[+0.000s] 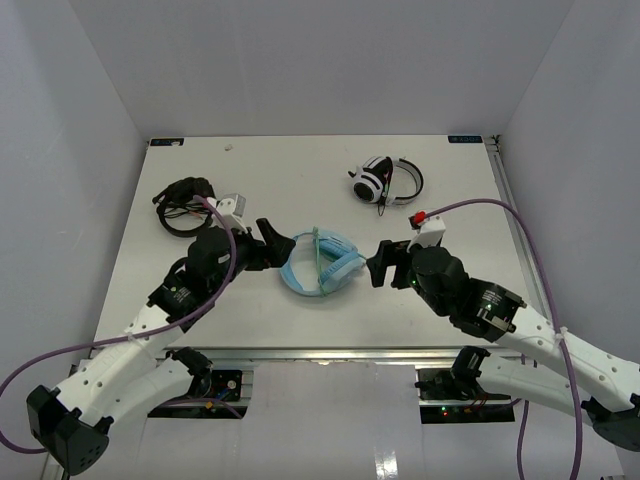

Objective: Wrap the headphones

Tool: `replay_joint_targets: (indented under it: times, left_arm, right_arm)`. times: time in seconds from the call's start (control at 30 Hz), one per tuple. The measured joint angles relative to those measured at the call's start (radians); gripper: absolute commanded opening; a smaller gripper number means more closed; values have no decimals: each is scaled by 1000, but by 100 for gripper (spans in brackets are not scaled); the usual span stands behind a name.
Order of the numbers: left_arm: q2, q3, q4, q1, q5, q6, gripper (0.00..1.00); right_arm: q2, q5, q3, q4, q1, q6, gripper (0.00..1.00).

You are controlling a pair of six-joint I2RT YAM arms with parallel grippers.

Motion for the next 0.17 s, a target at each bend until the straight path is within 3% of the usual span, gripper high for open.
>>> replay_joint_targets:
  times: [0.17]
  left_arm:
    - [-7, 0, 2, 0, 6, 0, 98]
  right_arm:
    - [0, 8, -3, -2, 0, -2, 90]
